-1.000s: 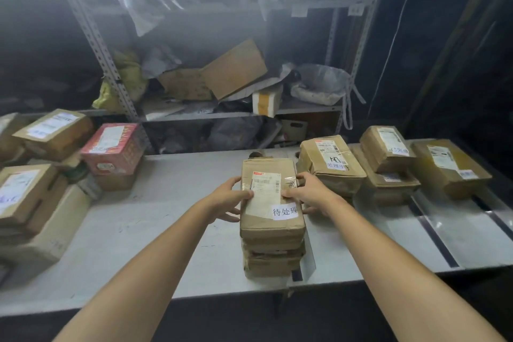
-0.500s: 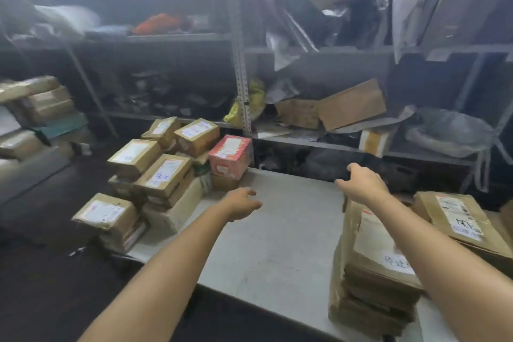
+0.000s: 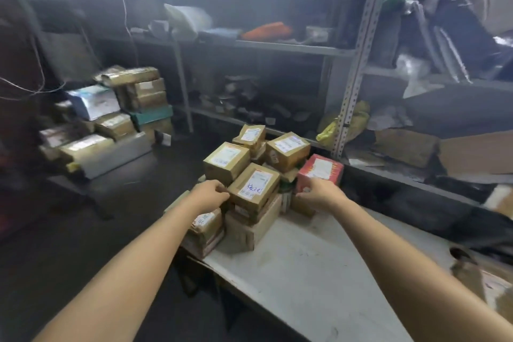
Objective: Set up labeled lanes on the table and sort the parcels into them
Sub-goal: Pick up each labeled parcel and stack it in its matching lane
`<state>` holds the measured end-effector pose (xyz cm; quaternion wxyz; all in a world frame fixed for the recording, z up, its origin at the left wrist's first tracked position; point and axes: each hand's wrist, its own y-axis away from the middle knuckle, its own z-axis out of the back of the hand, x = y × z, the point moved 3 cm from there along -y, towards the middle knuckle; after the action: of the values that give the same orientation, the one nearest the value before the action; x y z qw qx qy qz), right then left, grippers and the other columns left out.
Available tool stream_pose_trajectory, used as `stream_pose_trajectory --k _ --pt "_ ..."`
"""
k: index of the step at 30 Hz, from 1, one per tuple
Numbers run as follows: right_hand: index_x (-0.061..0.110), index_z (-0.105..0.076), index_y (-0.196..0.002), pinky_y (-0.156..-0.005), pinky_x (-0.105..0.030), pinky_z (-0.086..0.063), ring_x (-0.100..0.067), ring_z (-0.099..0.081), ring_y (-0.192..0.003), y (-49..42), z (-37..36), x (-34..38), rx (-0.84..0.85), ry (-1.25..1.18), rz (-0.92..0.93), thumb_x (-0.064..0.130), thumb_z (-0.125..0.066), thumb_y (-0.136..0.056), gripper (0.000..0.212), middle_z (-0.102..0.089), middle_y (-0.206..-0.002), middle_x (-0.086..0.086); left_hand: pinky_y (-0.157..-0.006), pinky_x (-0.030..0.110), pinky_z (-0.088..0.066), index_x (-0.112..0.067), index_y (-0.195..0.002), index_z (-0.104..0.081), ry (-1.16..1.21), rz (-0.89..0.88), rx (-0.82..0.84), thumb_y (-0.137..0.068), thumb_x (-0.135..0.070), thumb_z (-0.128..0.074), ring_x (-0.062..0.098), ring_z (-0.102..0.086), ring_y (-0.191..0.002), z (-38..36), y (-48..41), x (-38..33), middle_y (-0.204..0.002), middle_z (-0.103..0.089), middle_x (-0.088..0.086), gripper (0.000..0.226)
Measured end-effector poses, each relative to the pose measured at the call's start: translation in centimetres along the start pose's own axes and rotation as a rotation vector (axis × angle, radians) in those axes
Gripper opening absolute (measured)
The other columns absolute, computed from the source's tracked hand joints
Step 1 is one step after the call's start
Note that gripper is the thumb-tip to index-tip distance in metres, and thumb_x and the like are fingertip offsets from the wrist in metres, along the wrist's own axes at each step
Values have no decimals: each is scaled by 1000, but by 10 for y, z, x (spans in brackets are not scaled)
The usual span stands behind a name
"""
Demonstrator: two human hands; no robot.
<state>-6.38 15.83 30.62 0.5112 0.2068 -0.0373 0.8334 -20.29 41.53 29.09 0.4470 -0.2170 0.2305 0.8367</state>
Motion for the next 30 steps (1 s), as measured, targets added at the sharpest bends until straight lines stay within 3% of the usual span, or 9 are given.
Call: stream_pose_trajectory --k 2,6,9,13,17,23,30 --pt "20 -59 -117 -81 -34 -54 -16 -60 -96 -20 -14 35 17 -37 26 42 -63 -92 34 -64 -111 1 -88 25 -44 -19 -138 -56 -5 7 -11 -99 -34 -58 21 -56 -122 17 -19 25 -144 -54 2 43" --pt "20 -56 -128 -87 -35 -55 -19 -62 -109 -67 -40 89 29 -70 46 42 -64 -91 44 -65 -125 -2 -78 25 -42 -20 -135 -57 16 16 -21 -99 -32 -57 14 -55 -104 45 -63 61 -133 -60 3 37" --pt "18 -53 -135 -87 -34 -54 -21 -60 -115 -103 -54 117 28 -41 73 40 -62 -93 48 -62 -130 -3 -81 29 -42 -20 -137 -55 24 28 -38 -99 -35 -58 18 -57 -113 60 -99 75 -134 -59 3 42" --pt "17 -54 -132 -90 -39 -54 -23 -60 -114 -162 -68 138 42 -17 80 42 -58 -92 47 -63 -129 -3 -83 30 -43 -22 -139 -54 6 55 -71 -97 -36 -60 23 -57 -120 71 -155 80 -137 -59 4 44" --pt "16 -60 -121 -84 -38 -56 -23 -65 -102 -218 -77 143 40 -90 89 36 -59 -93 34 -67 -117 -4 -84 31 -44 -21 -140 -54 -14 88 -57 -98 -36 -59 25 -56 -122 72 -211 75 -138 -58 5 45" --pt "16 -60 -111 -83 -43 -58 -23 -66 -93 -281 -100 133 65 -290 -47 41 -60 -92 32 -67 -103 -1 -100 36 -46 -24 -139 -55 -61 65 13 -94 -38 -57 24 -54 -124 56 -284 54 -140 -57 2 47" --pt "12 -65 -115 -88 -43 -57 -25 -65 -98 -308 -130 133 57 -559 -232 38 -58 -91 36 -69 -108 -4 -95 39 -50 -22 -141 -48 -63 33 134 -96 -36 -53 25 -57 -112 35 -335 53 -132 -59 4 47"
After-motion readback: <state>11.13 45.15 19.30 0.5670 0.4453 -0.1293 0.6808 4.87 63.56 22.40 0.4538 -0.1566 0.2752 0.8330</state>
